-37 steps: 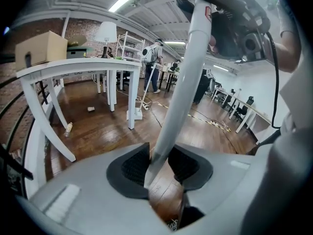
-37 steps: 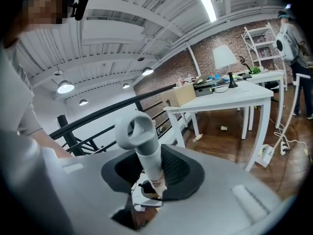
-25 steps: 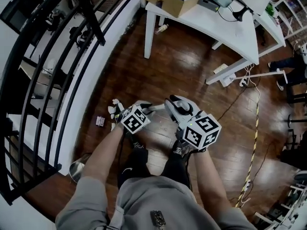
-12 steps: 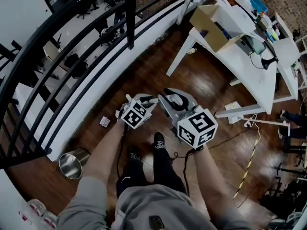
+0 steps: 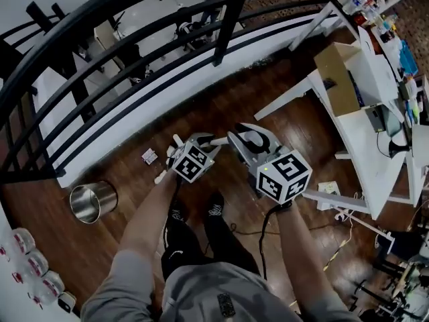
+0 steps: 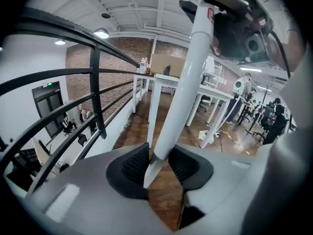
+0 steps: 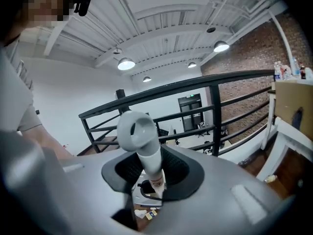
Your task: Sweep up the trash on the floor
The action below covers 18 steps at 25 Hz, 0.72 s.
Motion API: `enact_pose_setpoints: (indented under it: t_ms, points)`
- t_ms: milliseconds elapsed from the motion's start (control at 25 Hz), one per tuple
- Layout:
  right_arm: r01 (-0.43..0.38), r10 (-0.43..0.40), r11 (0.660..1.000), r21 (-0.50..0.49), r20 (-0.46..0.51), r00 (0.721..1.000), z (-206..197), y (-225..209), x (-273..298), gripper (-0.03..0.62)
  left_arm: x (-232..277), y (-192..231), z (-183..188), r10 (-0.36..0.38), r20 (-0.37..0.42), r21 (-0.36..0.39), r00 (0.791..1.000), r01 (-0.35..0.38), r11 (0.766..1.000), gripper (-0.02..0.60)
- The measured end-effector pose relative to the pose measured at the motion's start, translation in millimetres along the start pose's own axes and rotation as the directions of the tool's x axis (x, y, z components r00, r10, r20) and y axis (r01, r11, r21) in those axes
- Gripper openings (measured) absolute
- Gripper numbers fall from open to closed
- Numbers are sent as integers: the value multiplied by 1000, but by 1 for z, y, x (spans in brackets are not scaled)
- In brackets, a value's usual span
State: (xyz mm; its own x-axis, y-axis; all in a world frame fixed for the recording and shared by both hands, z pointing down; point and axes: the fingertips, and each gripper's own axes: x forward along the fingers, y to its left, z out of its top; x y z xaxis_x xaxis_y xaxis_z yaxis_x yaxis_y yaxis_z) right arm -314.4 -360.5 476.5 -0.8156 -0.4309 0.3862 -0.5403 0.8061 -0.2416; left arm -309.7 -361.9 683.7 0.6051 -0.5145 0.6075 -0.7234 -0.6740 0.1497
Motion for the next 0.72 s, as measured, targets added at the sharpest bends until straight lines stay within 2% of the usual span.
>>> enact_pose_setpoints:
  t_ms: [160,360,560,720]
  points:
    - [-99,97,993,-71,-31,995,12,22,25,91,-19,21,-5,66,5,-65,998,-66,996,124]
    - [-180,177,972,-153,-29,984,40,56,42,89,-56,41,3,137,33,-90,990,-133,987,121]
    - [-227,232,959,-170,13,973,79,84,47,89,-103,55,19,180,56,-98,982,-174,980,120]
    - [-255,265,953,-162,43,963,96,117,58,89,-146,68,12,216,48,-88,975,-211,973,120]
